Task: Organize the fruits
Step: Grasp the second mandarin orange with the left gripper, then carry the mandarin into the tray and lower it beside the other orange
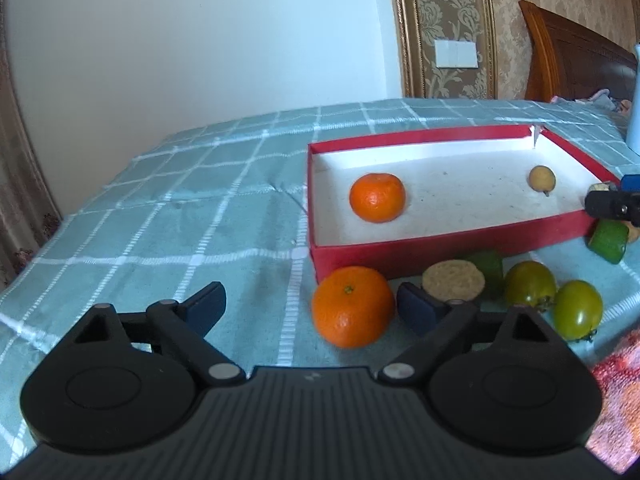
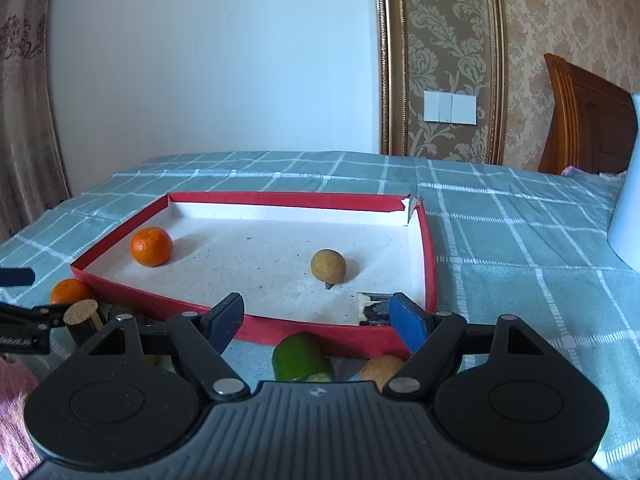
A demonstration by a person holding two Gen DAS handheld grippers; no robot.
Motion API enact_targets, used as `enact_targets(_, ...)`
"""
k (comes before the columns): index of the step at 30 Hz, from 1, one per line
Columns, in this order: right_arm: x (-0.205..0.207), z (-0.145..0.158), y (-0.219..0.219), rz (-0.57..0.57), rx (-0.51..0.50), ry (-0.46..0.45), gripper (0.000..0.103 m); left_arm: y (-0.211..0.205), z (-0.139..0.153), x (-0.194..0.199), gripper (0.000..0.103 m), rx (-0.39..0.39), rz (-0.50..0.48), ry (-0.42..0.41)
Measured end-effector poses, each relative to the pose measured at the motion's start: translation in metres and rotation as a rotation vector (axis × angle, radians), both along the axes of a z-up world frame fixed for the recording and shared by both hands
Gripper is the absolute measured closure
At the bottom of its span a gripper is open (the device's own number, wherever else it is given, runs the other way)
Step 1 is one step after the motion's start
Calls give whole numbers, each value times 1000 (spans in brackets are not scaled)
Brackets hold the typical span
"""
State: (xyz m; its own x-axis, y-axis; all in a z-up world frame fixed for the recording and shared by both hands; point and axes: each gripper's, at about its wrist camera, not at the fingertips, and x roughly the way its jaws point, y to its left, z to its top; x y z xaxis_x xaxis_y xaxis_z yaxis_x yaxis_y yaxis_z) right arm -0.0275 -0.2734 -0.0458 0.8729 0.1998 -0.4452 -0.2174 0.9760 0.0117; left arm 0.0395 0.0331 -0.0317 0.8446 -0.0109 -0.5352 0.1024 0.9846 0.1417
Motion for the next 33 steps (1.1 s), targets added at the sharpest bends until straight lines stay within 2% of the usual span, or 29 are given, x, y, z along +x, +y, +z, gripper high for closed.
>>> enact_targets(3, -3, -1, 4, 10, -11, -6, 23, 1, -3, 4, 13, -8, 1, 23)
enact_targets(8, -5, -2, 11, 18, -52, -19, 23, 9, -3, 5, 44, -119, -39, 59)
enact_targets(12, -5, -3, 14, 19, -69, -23, 23, 1, -2, -1, 62, -102, -68, 43)
enact_targets(16, -6, -3, 16, 30, -72, -27, 23, -8, -2, -4, 63, -54, -65, 31)
enact_targets(22, -10, -4, 22, 15, -125, -64, 23, -7, 3, -4, 63, -65, -28, 42)
enact_targets(30, -10, -6, 22, 4, -131, -60, 22, -14, 22, -11, 63, -38, -38, -8)
enact_targets(33, -8, -7, 23, -10, -139, -58, 18, -20, 33, -11, 63, -31, -57, -38)
